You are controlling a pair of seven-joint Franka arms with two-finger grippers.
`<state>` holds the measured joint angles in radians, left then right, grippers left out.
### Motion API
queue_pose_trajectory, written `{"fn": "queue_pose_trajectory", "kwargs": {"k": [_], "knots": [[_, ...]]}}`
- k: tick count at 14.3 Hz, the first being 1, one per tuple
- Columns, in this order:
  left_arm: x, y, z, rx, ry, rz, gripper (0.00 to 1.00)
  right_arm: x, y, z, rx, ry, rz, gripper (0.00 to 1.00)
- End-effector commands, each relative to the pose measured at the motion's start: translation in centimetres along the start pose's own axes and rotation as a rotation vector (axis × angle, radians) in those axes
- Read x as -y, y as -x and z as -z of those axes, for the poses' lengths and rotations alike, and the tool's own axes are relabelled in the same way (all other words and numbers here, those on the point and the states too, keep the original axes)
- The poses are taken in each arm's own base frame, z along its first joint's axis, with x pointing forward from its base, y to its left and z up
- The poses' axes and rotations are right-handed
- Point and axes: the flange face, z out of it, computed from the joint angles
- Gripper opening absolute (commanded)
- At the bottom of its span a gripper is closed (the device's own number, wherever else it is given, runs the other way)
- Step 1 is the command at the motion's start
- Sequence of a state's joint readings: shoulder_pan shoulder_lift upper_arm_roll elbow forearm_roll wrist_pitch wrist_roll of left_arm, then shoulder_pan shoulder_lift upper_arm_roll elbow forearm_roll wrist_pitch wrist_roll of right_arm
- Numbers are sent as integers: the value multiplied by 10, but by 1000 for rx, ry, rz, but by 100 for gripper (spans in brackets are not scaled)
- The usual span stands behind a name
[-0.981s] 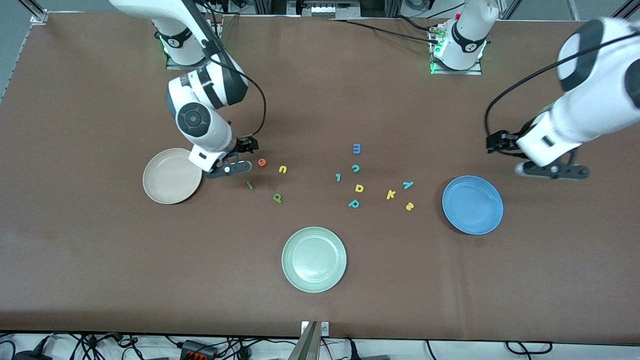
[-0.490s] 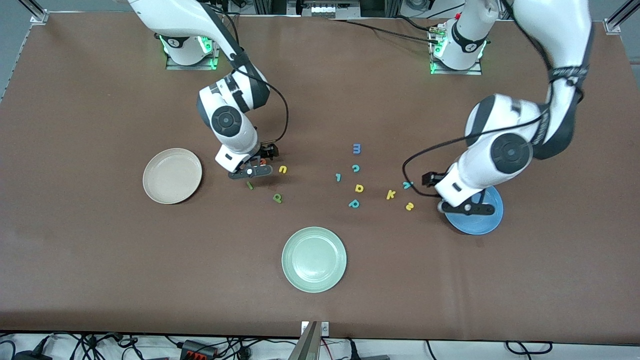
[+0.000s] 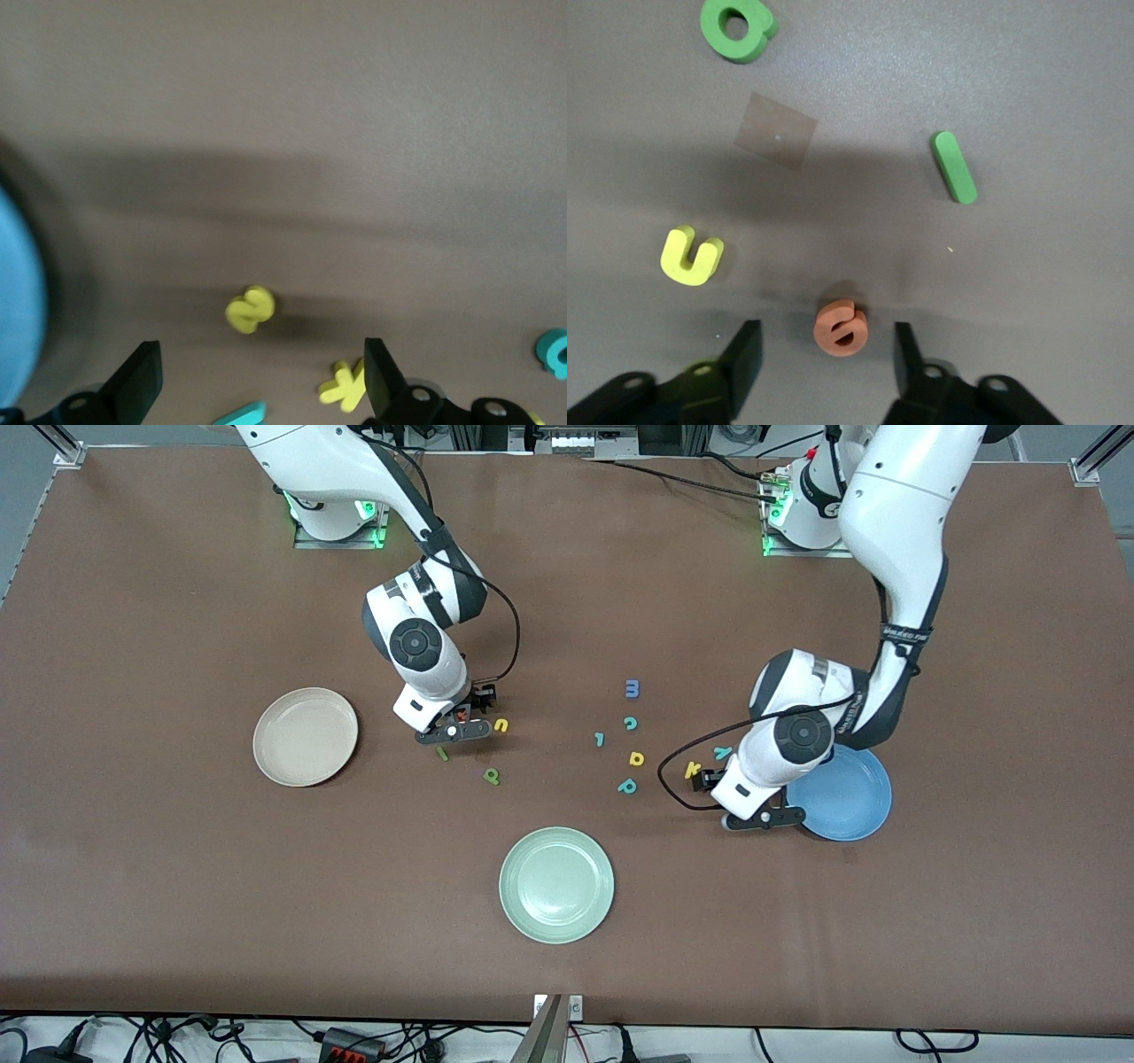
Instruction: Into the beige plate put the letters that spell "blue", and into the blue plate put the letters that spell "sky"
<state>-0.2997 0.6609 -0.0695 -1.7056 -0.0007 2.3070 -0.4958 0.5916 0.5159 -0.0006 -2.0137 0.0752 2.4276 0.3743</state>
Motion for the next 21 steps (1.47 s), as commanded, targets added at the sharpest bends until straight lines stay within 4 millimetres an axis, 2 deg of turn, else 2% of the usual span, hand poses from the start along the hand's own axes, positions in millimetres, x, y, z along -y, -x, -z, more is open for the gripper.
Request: {"fn": "queue_pose_trajectory", "kwargs": {"k": [1, 4, 6, 7, 10, 11, 13, 16, 17, 19, 21], "knots": [[8, -1, -10, -26, 16, 31, 100, 3, -5, 2, -8, -6, 3, 53], [10, 2, -22, -7, 6, 31, 98, 5, -7, -4, -4, 0, 10, 53], [11, 2, -22, -7, 6, 31, 74, 4, -8, -6, -2, 4, 13, 53], [11, 1, -22, -8, 7, 32, 69, 4, -7, -7, -1, 4, 13, 53], [23, -5, -22, -9, 8, 48, 68, 3, -7, -12, 5, 9, 14, 51], [21, -4, -24, -9, 8, 46, 62, 2, -7, -12, 5, 9, 12, 50], [22, -5, -29, -10, 9, 47, 60, 2, -8, -12, 5, 9, 19, 40], [21, -4, -34, -7, 8, 46, 59, -1, -9, -15, 9, 11, 17, 19], [21, -3, -35, -6, 7, 46, 53, -1, -9, -15, 11, 11, 15, 14], [20, -3, -34, -7, 8, 46, 32, -1, -10, -13, 7, 9, 14, 9], [20, -3, -34, -6, 7, 47, 18, -5, -19, 9, -20, 0, 12, 9]]}}
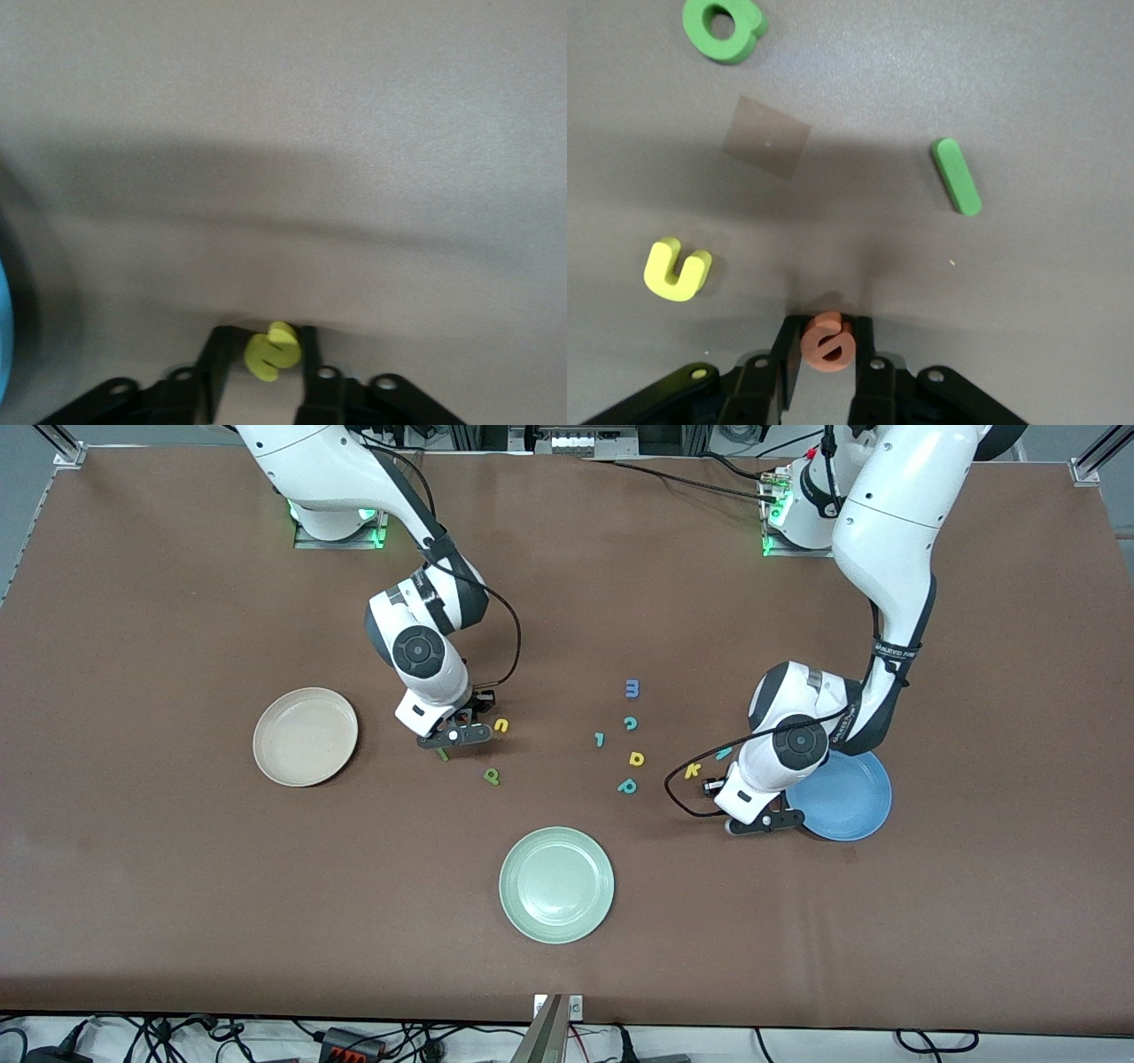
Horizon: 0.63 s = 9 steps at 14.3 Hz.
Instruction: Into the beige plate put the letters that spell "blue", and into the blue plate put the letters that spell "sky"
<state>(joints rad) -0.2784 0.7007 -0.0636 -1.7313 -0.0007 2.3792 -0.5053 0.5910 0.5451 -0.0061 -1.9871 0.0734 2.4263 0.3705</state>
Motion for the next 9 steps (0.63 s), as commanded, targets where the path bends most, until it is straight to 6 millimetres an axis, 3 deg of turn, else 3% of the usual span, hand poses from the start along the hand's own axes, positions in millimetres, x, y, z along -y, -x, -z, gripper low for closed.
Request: {"fn": "queue_pose_trajectory", "kwargs": {"k": [1, 3, 4, 6, 9], "knots": [[3, 1, -4, 4, 2, 13, 16, -12, -15, 36, -29, -10, -4, 9], [5, -2, 4, 0, 4, 10, 14, -43, -26, 71, -21, -7, -58, 9], [7, -6, 13, -10, 6, 13, 14, -69, -33, 83, -18, 7, -100, 9], [21, -17, 47, 21, -14, 36, 15, -140, -44, 87, 9, 75, -150, 9], [37, -21, 83, 120, -70, 7, 15, -239, -43, 83, 90, 112, -109, 9]]}}
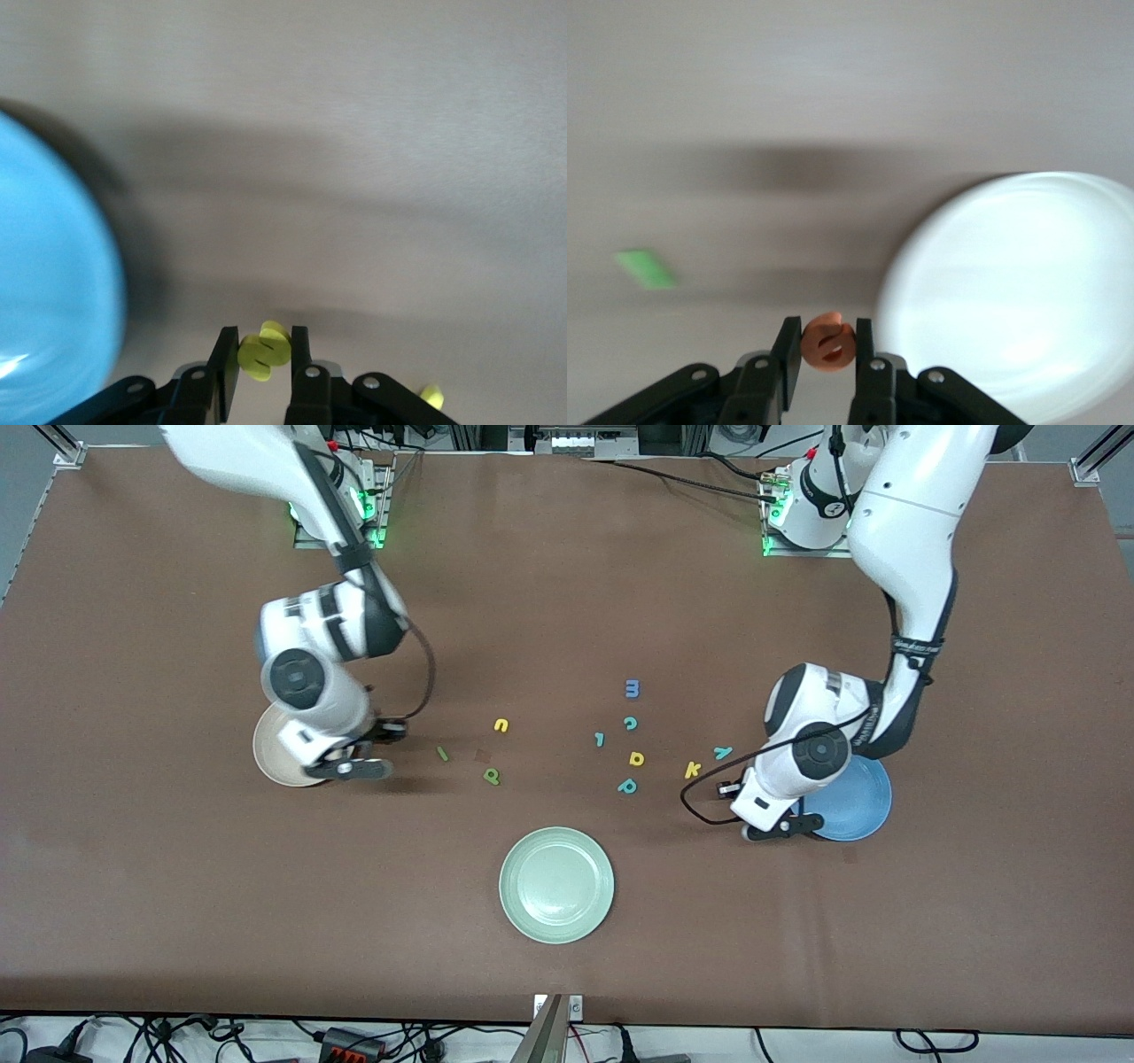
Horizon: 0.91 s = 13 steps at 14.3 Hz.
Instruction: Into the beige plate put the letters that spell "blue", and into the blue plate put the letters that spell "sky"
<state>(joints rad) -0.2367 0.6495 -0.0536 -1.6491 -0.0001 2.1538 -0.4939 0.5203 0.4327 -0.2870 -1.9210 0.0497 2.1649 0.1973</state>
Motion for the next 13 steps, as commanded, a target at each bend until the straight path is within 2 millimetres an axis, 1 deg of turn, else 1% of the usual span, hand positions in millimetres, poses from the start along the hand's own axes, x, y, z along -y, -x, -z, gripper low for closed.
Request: {"fn": "queue_pose_trajectory", "kwargs": {"k": [1, 2, 3, 4, 5, 6, 7, 8, 9, 10, 11, 12, 13], "knots": [[28, -4, 34, 60, -31, -58, 15, -68, 0, -18, 74, 18, 41, 9], [46, -11, 33, 68, -27, -77, 15, -91, 3, -29, 98, 11, 24, 9], [71, -19, 29, 81, -23, -102, 15, -103, 5, -38, 116, 8, 24, 9], [86, -24, 27, 89, -18, -136, 15, -111, 8, -49, 126, 8, 17, 10], [106, -29, 21, 99, -12, -161, 15, -113, 8, -58, 120, 12, 14, 11], [117, -32, 18, 106, -8, -178, 15, -113, 7, -71, 129, 21, 15, 13], [123, -34, 13, 112, -6, -186, 17, -111, 6, -76, 133, 19, 12, 19], [131, -36, 5, 125, -6, -176, 30, -109, 6, -71, 131, 18, 8, 54], [133, -37, 2, 127, -5, -171, 62, -106, 4, -60, 119, 9, -1, 100], [133, -38, 1, 124, -2, -170, 100, -102, 0, -42, 105, 2, 7, 100], [135, -39, 1, 124, -1, -165, 100, -96, -7, -21, 94, -5, 17, 100], [136, -41, 4, 118, 0, -164, 100, -82, -15, -2, 86, -8, 40, 100], [134, -41, 6, 115, 0, -167, 100, -59, -21, 17, 63, -12, 77, 100]]}}
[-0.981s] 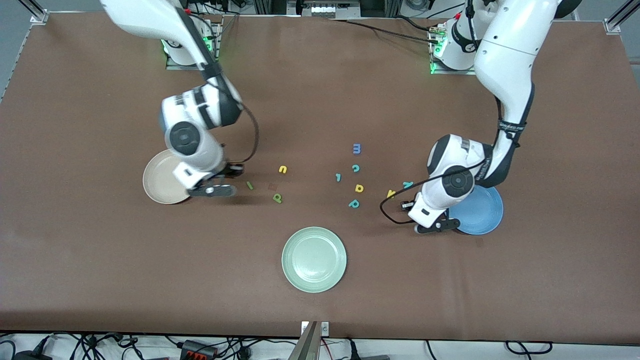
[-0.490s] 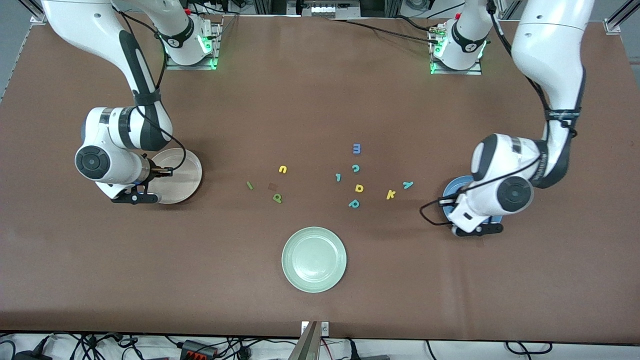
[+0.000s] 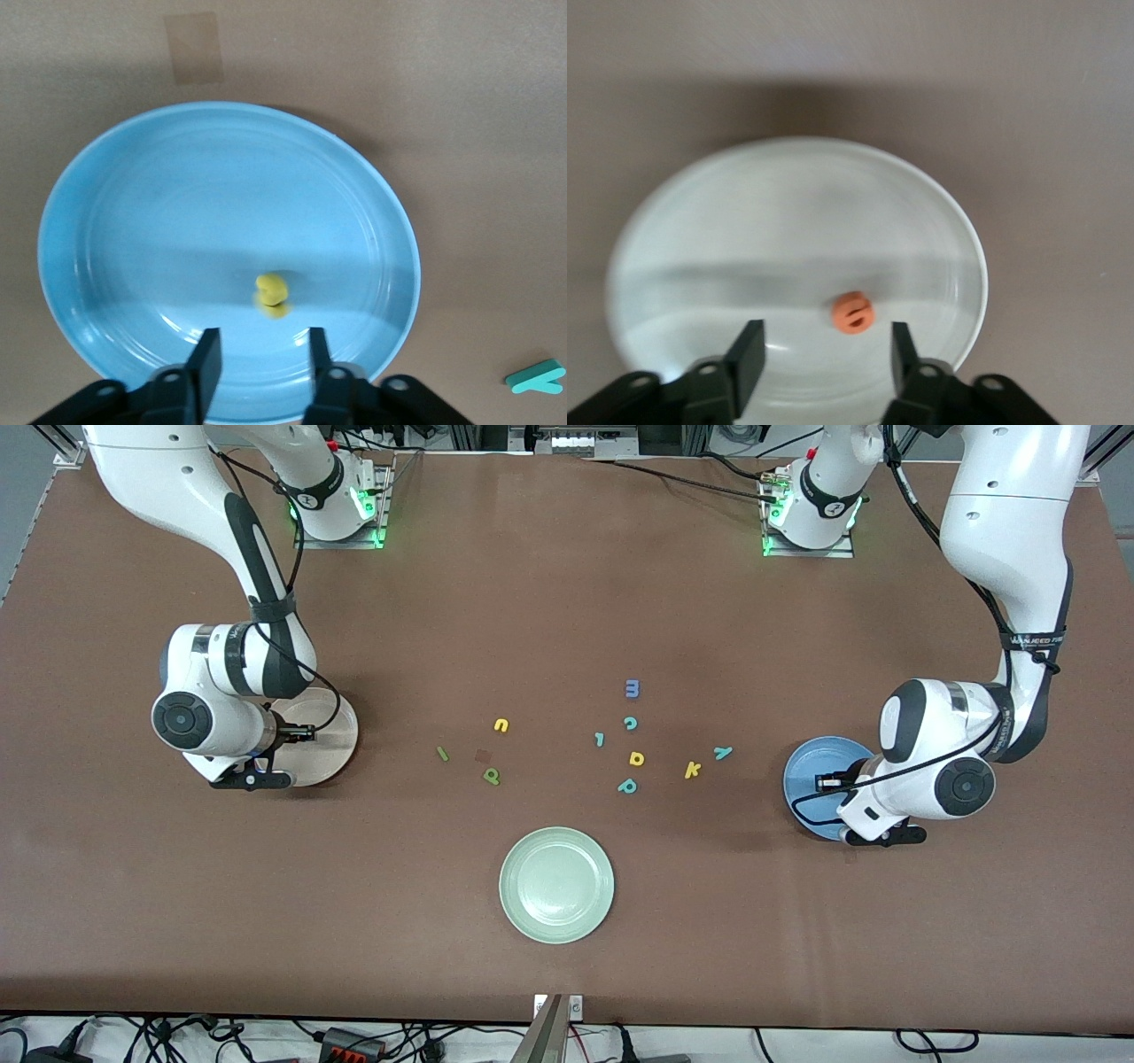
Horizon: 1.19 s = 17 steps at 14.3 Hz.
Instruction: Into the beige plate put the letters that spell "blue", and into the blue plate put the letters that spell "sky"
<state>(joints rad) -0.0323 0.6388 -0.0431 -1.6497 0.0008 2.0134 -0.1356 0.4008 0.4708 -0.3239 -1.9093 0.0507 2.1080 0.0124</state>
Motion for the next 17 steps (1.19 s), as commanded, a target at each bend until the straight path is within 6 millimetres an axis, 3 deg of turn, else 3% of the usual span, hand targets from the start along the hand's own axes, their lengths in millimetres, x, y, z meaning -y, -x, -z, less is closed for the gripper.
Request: {"fn": "queue_pose_trajectory", "kwargs": {"k": [1, 3, 7, 8, 10, 12, 14, 15, 17], "knots": [[-10, -1, 9, -17, 0, -19, 100, 52, -9, 57, -55, -16, 76, 100], [-18, 1, 15, -24, 3, -28, 100, 96, -9, 67, -87, -17, 142, 100], [-21, 1, 20, -32, 6, -33, 100, 175, -14, 50, -112, -12, 254, 100], [-22, 1, 20, -32, 5, -35, 100, 185, -15, 41, -106, -53, 243, 98], [-22, 2, 20, -32, 6, -34, 100, 203, -13, 23, -84, -101, 250, 82], [-27, 4, 26, -40, 9, -41, 100, 216, -13, 10, -93, -95, 264, 72], [-55, 9, 27, -38, 31, -61, 100, 227, -13, 1, -106, -92, 276, 63], [-65, 11, 28, -39, 36, -47, 100, 233, -13, -6, -105, -89, 283, 63], [-102, 20, 23, -31, 46, -4, 100, 238, -15, -14, -125, -87, 283, 63]]}}
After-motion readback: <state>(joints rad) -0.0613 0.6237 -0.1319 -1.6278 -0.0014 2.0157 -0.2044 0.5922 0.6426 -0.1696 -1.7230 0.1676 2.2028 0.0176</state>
